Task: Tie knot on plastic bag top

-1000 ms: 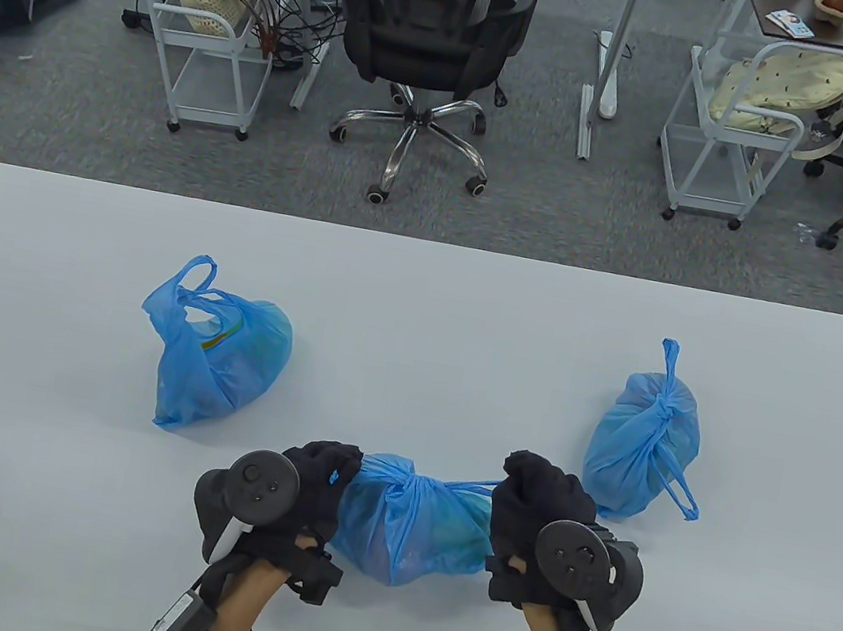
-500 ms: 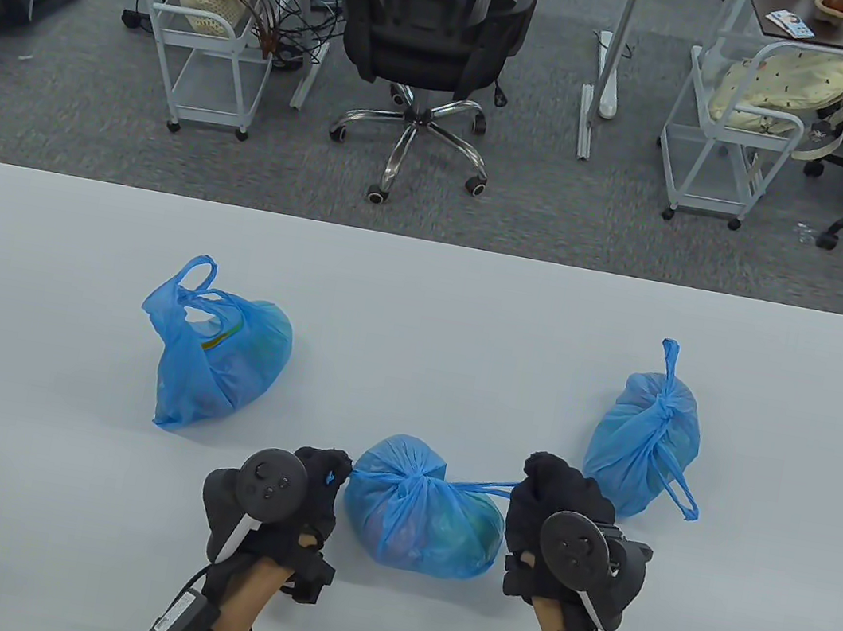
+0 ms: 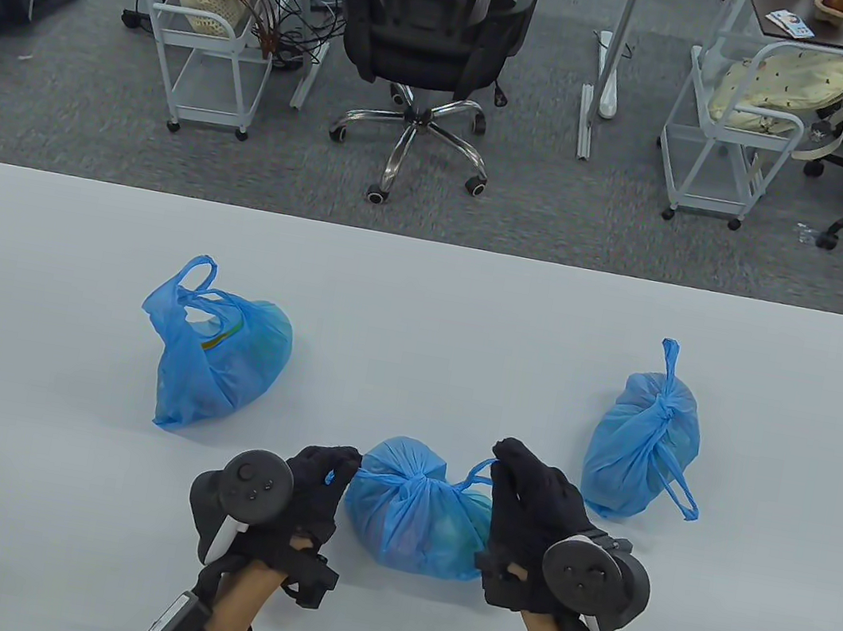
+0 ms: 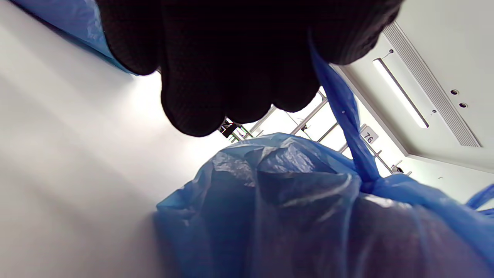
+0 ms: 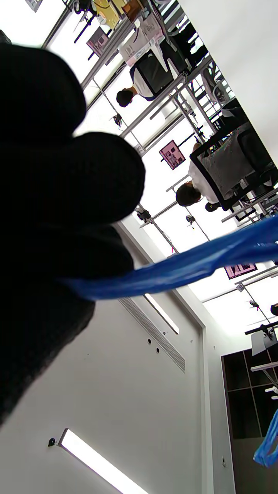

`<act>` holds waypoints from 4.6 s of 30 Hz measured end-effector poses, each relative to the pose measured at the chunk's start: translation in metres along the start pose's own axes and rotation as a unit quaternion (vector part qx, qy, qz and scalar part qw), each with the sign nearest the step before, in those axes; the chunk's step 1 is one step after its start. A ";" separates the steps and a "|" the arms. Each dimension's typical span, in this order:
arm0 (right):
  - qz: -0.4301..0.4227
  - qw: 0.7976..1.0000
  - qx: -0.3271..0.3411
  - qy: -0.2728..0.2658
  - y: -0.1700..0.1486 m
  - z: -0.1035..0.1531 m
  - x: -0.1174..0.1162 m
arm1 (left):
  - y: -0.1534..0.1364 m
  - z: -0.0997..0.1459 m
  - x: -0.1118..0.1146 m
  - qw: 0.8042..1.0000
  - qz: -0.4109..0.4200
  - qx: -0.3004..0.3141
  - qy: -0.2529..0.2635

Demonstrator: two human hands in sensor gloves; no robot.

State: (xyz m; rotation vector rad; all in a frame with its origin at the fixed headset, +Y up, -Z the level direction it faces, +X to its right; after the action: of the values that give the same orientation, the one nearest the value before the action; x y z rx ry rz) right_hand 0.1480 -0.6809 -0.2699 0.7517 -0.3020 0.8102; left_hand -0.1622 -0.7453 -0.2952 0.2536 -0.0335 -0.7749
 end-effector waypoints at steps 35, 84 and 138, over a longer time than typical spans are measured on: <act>-0.018 0.969 0.034 0.243 0.021 0.024 -0.070 | -0.001 -0.001 -0.005 0.998 0.059 0.016 0.001; -0.041 0.985 -0.167 -0.023 -0.046 -0.075 0.002 | -0.003 -0.002 0.001 0.994 0.103 0.003 -0.032; 0.232 0.963 -0.125 0.060 -0.060 -0.112 -0.050 | -0.002 -0.006 0.008 0.994 0.103 0.000 -0.044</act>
State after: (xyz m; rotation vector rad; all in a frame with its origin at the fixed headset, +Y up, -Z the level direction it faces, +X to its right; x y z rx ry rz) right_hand 0.1561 -0.6558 -0.4044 0.3918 -0.4711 1.2290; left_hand -0.1577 -0.7510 -0.3019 0.2124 -0.1401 -0.5794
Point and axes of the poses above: the tracker on the back of each hand, its own y axis roughly to the thumb side, its own z axis roughly from the fingertips to the wrist, x = y × z, the point moved 1 cm from there along -z, roughly from the wrist to the fingertips, and after that the axes turned 6 degrees about x, right-handed, at the moved point
